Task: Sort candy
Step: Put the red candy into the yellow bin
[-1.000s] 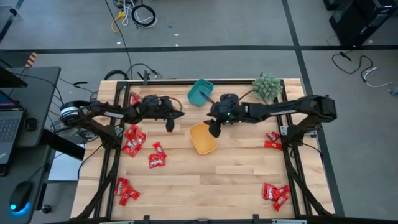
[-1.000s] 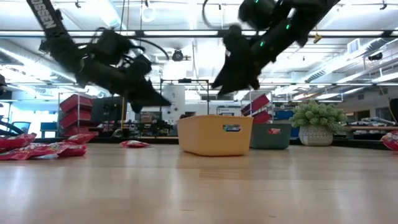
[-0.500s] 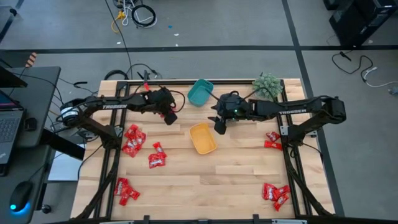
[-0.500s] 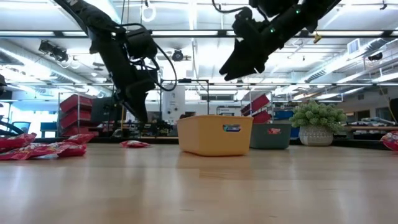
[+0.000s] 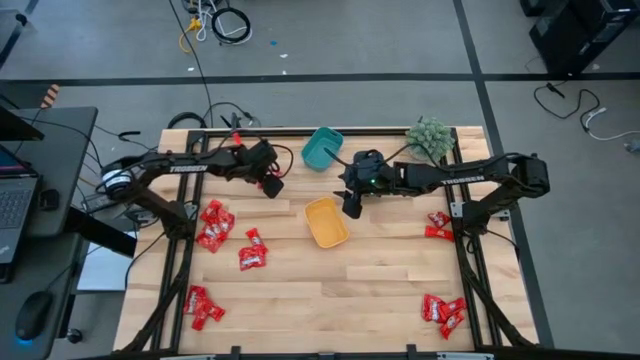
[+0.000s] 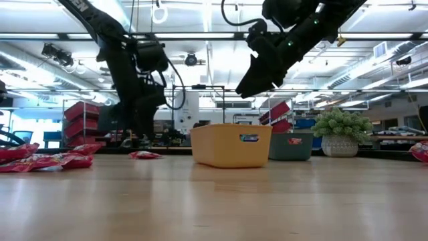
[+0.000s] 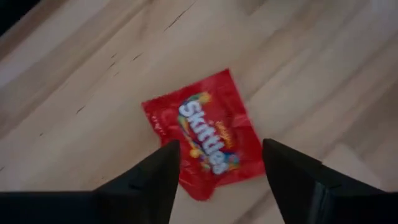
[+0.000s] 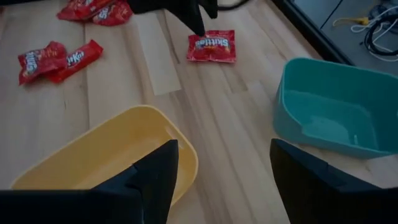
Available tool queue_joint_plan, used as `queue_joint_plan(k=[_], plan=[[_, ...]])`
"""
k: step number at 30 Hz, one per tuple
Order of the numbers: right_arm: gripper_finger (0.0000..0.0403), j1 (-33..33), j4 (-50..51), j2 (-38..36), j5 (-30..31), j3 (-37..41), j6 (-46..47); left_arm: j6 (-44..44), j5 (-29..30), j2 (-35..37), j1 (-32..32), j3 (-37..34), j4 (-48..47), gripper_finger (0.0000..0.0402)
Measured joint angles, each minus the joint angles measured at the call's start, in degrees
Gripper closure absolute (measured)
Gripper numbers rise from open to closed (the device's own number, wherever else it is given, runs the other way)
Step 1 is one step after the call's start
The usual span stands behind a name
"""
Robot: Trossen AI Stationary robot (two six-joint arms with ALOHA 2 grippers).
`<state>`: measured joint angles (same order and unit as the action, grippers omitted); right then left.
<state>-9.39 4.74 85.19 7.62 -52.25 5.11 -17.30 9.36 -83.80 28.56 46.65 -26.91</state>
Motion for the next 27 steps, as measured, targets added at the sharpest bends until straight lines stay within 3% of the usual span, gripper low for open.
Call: queue_joint_plan(k=[7,17,21,27], plan=[[0.0164,0.16,0.02,0.00,-0.10,0.00,-0.40,0.41,0.35,-5.07,2.00,0.00,1.00,0.0157],[0.0169,1.01,0.06,0.00,-0.17,0.00,-0.40,5.53,0.66,-9.83,2.57,0.22,3.86,0.0168],[0.0177,1.11,0.21,-0.02,-0.17,0.00,-0.40,8.47,2.65,-8.74,2.23,0.44,2.87,0.0216],[0.0191,1.09,3.98,-1.69,1.62,0.00,-0.39,13.94,2.63,-6.57,0.95,2.12,2.64,0.0335]])
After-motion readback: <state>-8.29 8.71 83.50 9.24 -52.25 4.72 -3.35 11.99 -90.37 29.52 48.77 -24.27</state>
